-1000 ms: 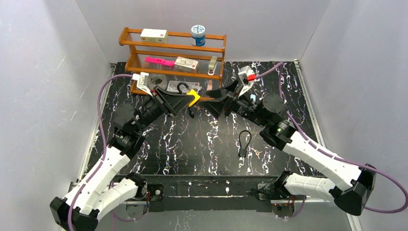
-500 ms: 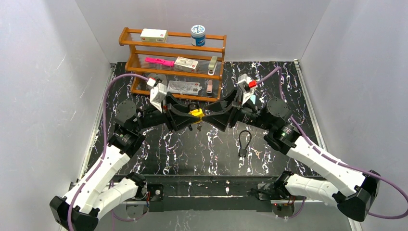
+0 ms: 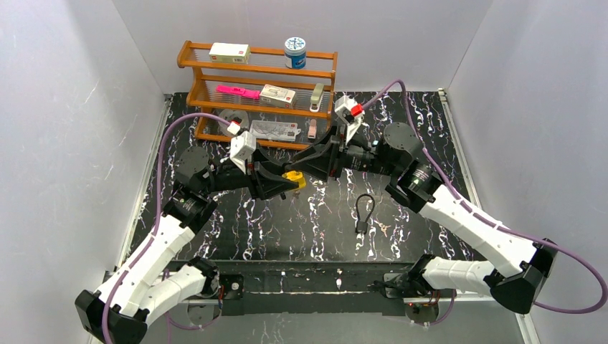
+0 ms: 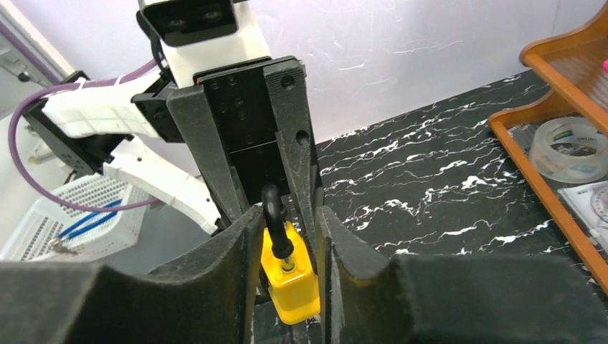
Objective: Unlock with the key
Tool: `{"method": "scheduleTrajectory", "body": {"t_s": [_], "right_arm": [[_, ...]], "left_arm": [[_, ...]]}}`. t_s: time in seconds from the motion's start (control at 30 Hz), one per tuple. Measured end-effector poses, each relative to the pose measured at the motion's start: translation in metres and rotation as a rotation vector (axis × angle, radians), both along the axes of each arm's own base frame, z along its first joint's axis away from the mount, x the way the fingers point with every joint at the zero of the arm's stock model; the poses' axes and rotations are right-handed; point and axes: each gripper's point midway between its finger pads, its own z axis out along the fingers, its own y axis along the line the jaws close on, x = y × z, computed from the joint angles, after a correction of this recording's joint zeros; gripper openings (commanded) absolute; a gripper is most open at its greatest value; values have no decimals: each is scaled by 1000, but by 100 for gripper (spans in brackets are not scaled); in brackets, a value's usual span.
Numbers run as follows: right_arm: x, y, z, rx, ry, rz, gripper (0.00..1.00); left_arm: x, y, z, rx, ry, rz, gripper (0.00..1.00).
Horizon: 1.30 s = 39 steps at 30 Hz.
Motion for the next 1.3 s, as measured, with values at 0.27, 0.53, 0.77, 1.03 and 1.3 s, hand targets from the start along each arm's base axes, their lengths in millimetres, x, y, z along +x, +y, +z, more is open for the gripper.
{"method": "scheduleTrajectory", "body": {"t_s": [0.27,0.53,0.77,1.03,1.3], "right_arm": [[-12,1,-11,-58,-40,81,22],[-13,9,-13,-88,-47,135,26],[-11,15,-17,-106,-51,157,1],[-16,5,-21,-32,-87,103,1],[-12,2,-30,9,-50,47,1]], "left_arm": [[-1,0,-6,18,22,-3,0],[-3,2,-8,23,32,-4,0],[-3,2,-12,30,73,6,0],[-6,2,-20,19,100,12,0],[-10,4,-28,12,122,16,0]]}}
